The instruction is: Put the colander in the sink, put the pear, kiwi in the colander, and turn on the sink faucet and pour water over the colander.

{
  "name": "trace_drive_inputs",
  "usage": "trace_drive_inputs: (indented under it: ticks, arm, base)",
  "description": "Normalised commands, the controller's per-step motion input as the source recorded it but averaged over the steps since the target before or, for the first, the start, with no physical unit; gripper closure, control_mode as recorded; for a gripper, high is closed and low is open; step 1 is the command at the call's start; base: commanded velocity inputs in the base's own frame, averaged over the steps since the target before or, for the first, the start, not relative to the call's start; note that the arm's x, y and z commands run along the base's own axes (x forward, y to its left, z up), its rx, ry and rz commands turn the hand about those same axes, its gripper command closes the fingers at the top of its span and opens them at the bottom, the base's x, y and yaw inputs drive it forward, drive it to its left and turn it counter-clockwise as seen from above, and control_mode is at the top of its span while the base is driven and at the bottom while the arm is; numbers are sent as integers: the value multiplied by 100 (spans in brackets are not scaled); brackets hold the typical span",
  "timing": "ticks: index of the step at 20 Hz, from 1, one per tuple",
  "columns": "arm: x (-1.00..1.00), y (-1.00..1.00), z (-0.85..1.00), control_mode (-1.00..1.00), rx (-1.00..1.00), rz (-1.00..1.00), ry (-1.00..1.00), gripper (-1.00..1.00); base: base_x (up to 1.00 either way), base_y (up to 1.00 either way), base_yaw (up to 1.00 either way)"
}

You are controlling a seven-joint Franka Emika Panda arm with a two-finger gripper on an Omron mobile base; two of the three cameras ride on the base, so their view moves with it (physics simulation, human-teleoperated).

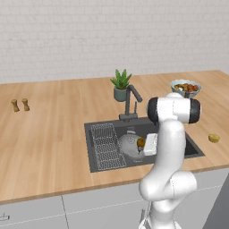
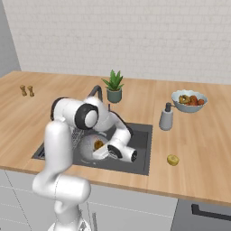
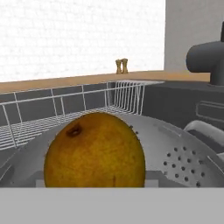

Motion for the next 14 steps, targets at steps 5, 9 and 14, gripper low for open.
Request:
trace_drive_inputs:
  ticks: [5, 9, 14]
  arm:
    - [3, 0, -38, -100, 0, -1, 0, 100]
    - [0, 16, -1, -100, 0, -5, -11, -100]
    - [-6, 18, 23, -100, 0, -5, -10, -100]
  base:
    - [0, 0, 0]
    - [0, 0, 0]
    - [0, 0, 0]
